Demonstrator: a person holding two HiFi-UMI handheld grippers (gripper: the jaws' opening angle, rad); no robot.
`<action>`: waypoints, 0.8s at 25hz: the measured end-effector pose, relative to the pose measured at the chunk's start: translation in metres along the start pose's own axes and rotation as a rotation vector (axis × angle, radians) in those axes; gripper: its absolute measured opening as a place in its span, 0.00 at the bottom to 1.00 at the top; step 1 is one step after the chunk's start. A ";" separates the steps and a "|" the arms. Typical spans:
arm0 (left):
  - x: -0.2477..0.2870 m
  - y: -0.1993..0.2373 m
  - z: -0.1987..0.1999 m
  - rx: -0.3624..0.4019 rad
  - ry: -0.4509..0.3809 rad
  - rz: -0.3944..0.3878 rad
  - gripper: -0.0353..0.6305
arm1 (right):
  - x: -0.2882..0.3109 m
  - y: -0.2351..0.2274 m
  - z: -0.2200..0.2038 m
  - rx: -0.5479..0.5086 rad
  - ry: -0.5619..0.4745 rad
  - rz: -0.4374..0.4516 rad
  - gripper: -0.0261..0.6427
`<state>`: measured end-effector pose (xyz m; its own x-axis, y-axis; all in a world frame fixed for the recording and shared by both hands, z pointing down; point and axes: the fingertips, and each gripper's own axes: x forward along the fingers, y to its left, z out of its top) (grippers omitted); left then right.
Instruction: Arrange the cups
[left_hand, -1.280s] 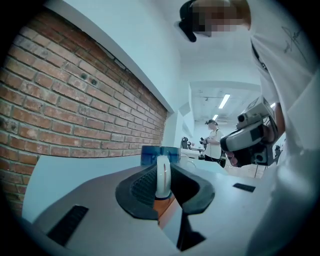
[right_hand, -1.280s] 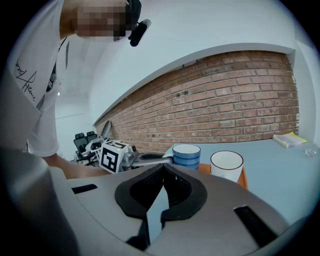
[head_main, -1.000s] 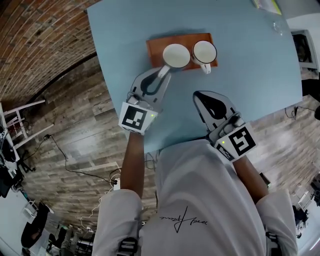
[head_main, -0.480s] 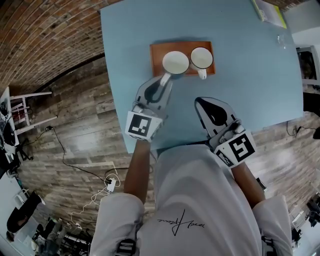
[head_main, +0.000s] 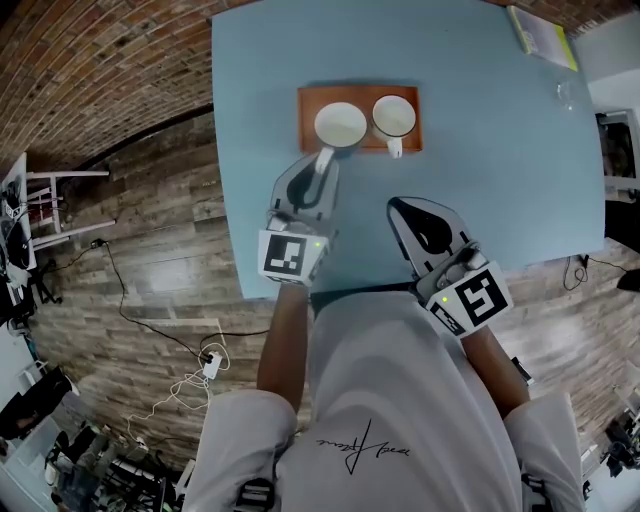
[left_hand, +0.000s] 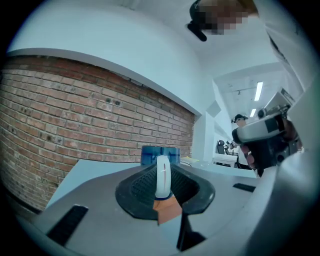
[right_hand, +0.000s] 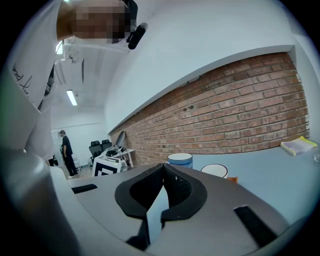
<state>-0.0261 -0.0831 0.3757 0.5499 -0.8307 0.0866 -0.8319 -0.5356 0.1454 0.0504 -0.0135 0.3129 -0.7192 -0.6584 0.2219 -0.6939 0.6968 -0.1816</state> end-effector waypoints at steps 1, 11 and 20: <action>0.000 -0.001 0.000 -0.002 -0.004 0.021 0.14 | -0.002 0.000 -0.001 -0.002 0.001 0.007 0.07; -0.006 0.004 -0.003 0.008 -0.041 0.194 0.14 | -0.028 -0.003 -0.003 -0.022 -0.003 0.042 0.07; 0.005 0.006 -0.007 0.036 -0.060 0.236 0.14 | -0.037 -0.007 -0.008 -0.034 0.003 0.065 0.07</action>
<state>-0.0278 -0.0899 0.3839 0.3356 -0.9404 0.0555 -0.9394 -0.3298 0.0930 0.0817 0.0082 0.3140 -0.7625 -0.6107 0.2135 -0.6442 0.7473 -0.1631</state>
